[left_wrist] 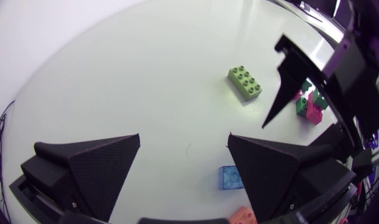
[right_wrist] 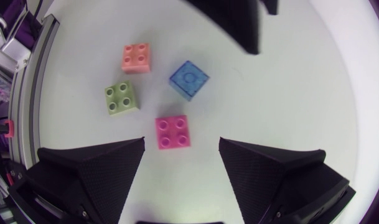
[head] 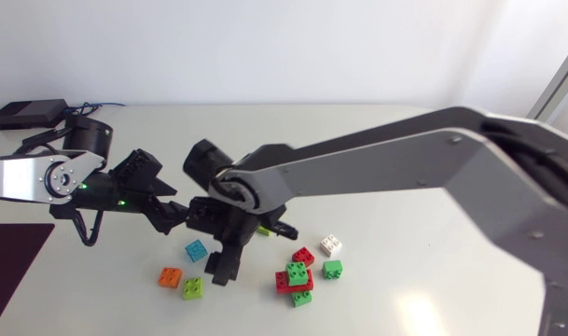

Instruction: Sort duplo bricks by size, large to the right and small to the left

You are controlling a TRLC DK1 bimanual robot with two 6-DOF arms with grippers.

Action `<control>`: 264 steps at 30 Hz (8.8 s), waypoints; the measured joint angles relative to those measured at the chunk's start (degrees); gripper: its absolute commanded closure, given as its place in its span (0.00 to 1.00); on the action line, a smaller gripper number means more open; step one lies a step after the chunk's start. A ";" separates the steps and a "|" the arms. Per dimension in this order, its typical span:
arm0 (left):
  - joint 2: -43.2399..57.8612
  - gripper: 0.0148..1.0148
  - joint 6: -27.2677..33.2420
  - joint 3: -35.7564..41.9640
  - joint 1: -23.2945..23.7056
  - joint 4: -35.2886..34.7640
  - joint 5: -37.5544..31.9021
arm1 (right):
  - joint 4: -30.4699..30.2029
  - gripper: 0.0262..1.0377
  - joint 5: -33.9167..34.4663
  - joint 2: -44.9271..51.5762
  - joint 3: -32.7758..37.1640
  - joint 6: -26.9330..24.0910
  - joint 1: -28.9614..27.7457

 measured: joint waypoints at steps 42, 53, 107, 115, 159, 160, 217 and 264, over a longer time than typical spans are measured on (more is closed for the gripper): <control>28.09 0.72 -30.29 30.23 -30.95 -15.52 -20.39 | 12.37 0.14 -0.72 -48.72 -40.19 3.43 -31.43; 28.15 0.77 -31.12 32.89 -32.76 -20.09 -20.41 | 12.33 0.14 -1.40 -53.16 -43.69 3.26 -33.79; 40.81 0.33 -11.08 53.59 -32.63 -35.52 -15.43 | 11.87 0.14 -2.86 -53.66 -45.68 1.66 -34.99; 43.06 0.71 -11.13 56.54 -32.65 -36.30 -16.15 | 11.67 0.14 -2.89 -54.31 -45.70 1.38 -35.01; 26.82 0.71 -14.19 37.29 -59.78 -30.47 -14.49 | -0.50 0.14 -14.08 -79.95 -56.37 -4.13 -59.12; 27.65 0.71 -14.21 37.29 -59.93 -30.49 -14.51 | -1.01 0.14 -14.16 -80.59 -56.63 -4.15 -59.36; 3.58 0.03 -15.02 18.84 -38.60 -25.07 -17.38 | 18.78 0.22 -14.84 -35.30 -50.82 0.24 -27.71; 2.27 0.03 -13.92 16.11 -42.42 -21.03 -13.86 | 16.13 0.15 -10.12 -47.76 -51.71 1.29 -30.71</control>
